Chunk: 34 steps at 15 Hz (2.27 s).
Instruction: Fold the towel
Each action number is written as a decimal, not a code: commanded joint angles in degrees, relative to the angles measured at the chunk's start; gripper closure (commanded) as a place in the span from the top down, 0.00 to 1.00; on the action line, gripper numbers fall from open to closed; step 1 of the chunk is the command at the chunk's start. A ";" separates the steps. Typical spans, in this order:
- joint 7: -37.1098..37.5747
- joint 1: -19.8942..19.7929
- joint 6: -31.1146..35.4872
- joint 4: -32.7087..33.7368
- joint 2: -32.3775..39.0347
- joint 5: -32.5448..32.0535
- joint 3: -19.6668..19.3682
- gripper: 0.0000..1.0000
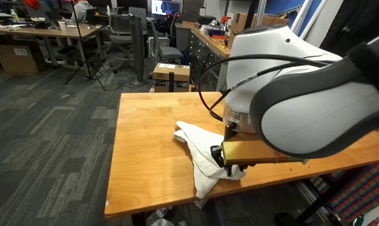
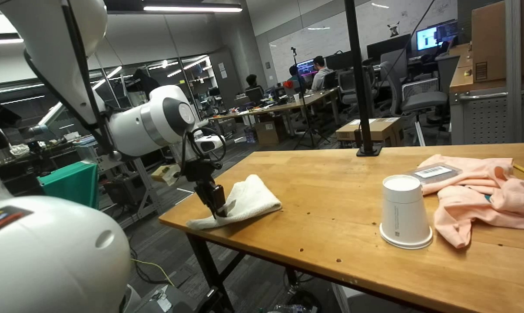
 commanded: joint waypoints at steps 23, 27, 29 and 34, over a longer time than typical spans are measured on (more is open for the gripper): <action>-1.92 -0.19 -0.64 1.07 -0.06 1.38 3.91 0.17; -3.17 0.09 -0.39 1.11 -0.01 1.86 4.32 0.03; -4.82 0.31 0.01 1.04 0.02 2.81 4.37 0.04; -9.78 0.81 0.50 0.80 -0.24 5.90 4.48 0.07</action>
